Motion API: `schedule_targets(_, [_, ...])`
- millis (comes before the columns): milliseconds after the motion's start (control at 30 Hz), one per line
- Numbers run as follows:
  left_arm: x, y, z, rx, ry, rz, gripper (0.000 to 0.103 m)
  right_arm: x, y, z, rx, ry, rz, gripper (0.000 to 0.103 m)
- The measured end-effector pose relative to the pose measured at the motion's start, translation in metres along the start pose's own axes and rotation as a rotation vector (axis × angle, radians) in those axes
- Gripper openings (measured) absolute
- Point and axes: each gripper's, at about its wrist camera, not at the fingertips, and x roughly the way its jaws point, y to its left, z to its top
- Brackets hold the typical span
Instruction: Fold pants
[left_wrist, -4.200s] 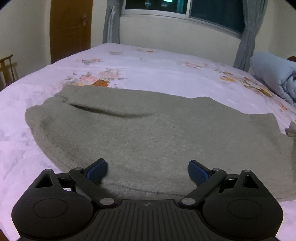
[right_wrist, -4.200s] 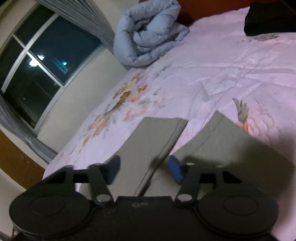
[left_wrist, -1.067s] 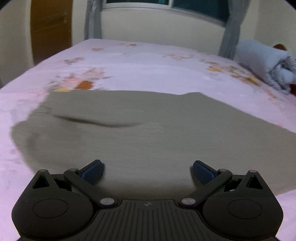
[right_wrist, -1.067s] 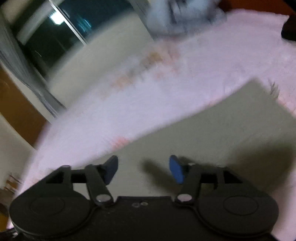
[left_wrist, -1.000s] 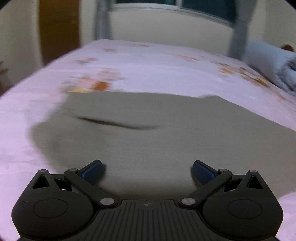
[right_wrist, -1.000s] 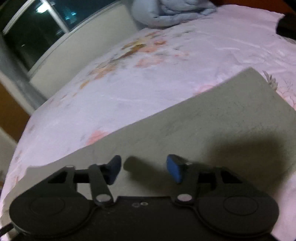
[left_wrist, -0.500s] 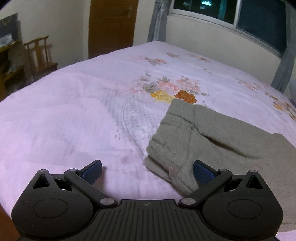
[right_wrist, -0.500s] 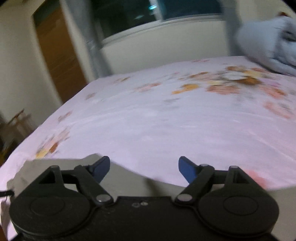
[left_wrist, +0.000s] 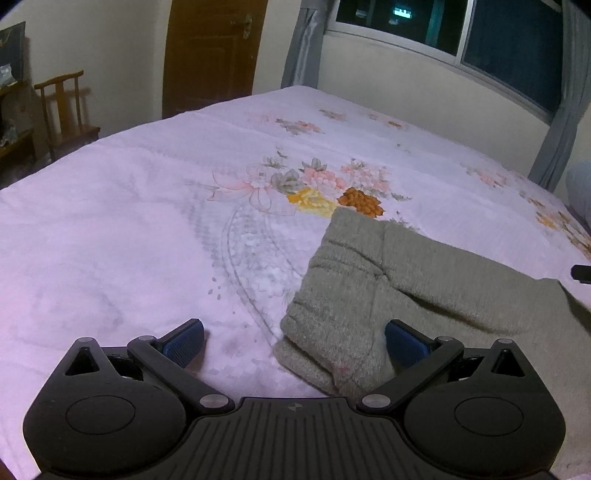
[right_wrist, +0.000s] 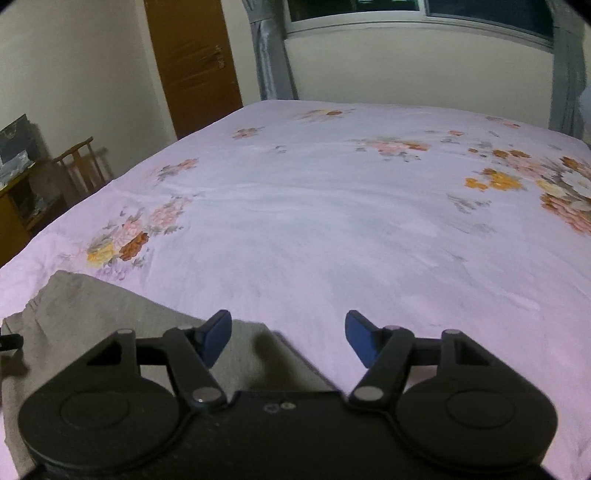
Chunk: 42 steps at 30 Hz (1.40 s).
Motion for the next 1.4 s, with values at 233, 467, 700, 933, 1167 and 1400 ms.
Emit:
schedule_targets(233, [-0.002,0.007,0.001,-0.09,-0.025,-0.009,0.103,0.019,0.011,-0.003,-0.046,0.067,0.043,0.046])
schedule_targets(467, [0.005,0.01,0.001,-0.153,0.003,-0.096,0.059,0.032,0.024,-0.002,-0.126,0.138,0.079,0.019])
schedule_targets(700, [0.005,0.003,0.008,-0.109,-0.026,-0.09,0.028,0.03,0.055,-0.003,-0.358,0.107,-0.047,0.0])
schedule_targets(933, [0.009,0.015,0.004,-0.082,0.022,-0.066,0.04,0.042,0.062,-0.025,-0.411,0.087,-0.209,0.004])
schedule_targets(1167, [-0.034,0.0,0.011,-0.067,-0.122,-0.061,0.045,-0.013,0.067,-0.012,-0.091,-0.078,-0.022,0.016])
schedule_targets(1400, [0.004,-0.032,0.009,0.016,0.036,-0.122,0.06,0.037,0.107,-0.036,-0.095,0.129,0.009,0.017])
